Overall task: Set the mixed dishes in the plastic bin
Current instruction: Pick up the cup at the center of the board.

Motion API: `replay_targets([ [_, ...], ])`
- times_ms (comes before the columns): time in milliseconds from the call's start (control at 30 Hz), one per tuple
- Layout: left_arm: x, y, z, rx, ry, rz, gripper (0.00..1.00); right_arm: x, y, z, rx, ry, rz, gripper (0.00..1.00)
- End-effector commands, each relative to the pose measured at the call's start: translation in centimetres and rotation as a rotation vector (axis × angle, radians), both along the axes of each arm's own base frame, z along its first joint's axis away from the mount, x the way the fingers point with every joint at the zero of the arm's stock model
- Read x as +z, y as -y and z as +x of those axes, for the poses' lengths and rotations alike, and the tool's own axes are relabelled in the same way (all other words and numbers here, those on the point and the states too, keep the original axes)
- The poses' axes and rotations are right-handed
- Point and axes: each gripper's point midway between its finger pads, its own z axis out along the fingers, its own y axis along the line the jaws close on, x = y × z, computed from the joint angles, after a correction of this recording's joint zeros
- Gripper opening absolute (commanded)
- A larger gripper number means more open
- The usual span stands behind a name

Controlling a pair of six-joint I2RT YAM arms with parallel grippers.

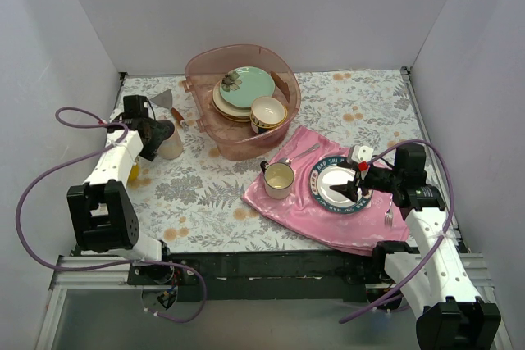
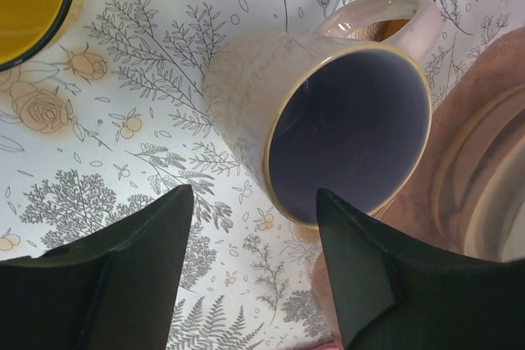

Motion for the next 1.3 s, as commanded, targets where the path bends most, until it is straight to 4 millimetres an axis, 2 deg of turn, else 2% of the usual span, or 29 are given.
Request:
replay_targets([
  [0,1.3,-1.5,1.3,0.052,0.021,0.042,0.55,0.4,0.1,0.4,-0.005,0.025,0.007,0.73],
  [67,0.9,-1.8,1.3,0.068,0.009,0.044,0.54,0.4,0.1,0.4,-0.004,0.024,0.007,0.73],
  [133,0.4,-2.0,1.3,0.080,-0.001,0.051,0.46,0.4,0.1,0.4,-0.004,0.025,0.007,0.73],
  [367,-0.2,-2.7,1.6,0.110,-0.017,0.055,0.31,0.4,0.1,0.4,-0.006,0.024,0.006,0.73],
  [533,-0.1,-2.9,1.4,0.127,-0.005,0.057,0.17,0.6,0.2,0.5,-0.010,0.032,0.005,0.73],
  [600,0.3,-2.9,1.4,0.124,0.007,0.053,0.08,0.5,0.1,0.4,-0.008,0.030,0.004,0.73],
  [667,0.6,-2.9,1.4,0.118,0.017,0.047,0.05,0.5,0.2,0.5,-0.012,0.030,0.004,0.73],
  [767,2.2,-2.8,1.4,0.111,0.067,0.048,0.01,0.5,0.2,0.5,-0.013,0.032,0.003,0.73],
  [900,5.0,-2.6,1.4,0.087,0.141,0.049,0.00,0.5,0.2,0.5,-0.013,0.030,0.004,0.73],
  [1267,14.4,-1.8,1.3,0.010,0.357,0.084,0.00,0.6,0.3,0.6,-0.016,0.035,0.002,0.73],
])
